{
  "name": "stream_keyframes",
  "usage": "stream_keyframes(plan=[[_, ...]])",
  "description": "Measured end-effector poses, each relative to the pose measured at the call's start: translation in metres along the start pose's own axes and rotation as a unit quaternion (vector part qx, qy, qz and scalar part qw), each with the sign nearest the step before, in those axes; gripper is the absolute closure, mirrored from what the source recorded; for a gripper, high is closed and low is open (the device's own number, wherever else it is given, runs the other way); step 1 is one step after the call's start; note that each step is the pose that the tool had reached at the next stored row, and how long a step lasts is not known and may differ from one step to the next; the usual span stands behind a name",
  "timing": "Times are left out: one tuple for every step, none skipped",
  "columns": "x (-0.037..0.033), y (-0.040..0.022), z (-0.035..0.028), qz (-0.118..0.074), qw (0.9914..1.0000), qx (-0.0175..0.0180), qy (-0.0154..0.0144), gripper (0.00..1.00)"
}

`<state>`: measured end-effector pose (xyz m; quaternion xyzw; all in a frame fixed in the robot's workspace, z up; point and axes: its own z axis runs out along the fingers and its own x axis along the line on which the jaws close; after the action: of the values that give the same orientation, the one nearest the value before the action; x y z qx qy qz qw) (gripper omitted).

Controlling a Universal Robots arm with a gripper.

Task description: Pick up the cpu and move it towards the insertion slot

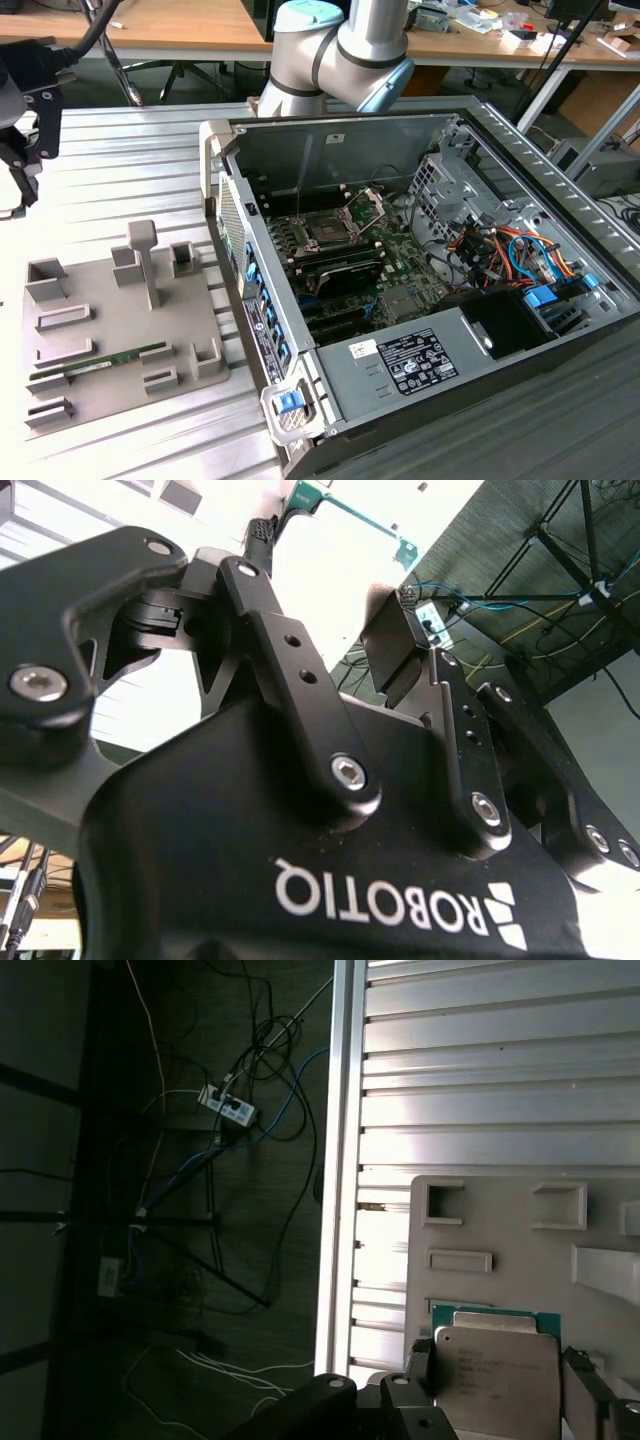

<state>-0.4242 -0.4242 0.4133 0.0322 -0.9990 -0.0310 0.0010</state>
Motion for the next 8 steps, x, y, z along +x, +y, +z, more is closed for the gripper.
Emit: stream_keyframes(plan=[[-0.0003,0.0000,0.0000,0.000,1.00000,0.0000,0.0000,0.45],[-0.0012,-0.0001,-0.0001,0.000,1.00000,0.0000,0.0001,0.45],[-0.0015,-0.0001,0.0000,0.000,1.00000,0.0000,0.0000,0.45],[-0.0019,-0.0001,0.0000,0.000,1.00000,0.0000,0.0000,0.45],[-0.0024,-0.0001,0.0000,0.000,1.00000,0.0000,0.0000,0.45],[-0.0026,-0.0001,0.0000,0.000,1.00000,0.0000,0.0000,0.45],[-0.0029,-0.0002,0.0000,0.000,1.00000,0.0000,0.0000,0.45],[-0.0031,-0.0002,-0.0001,0.000,1.00000,0.0000,0.0000,0.45]])
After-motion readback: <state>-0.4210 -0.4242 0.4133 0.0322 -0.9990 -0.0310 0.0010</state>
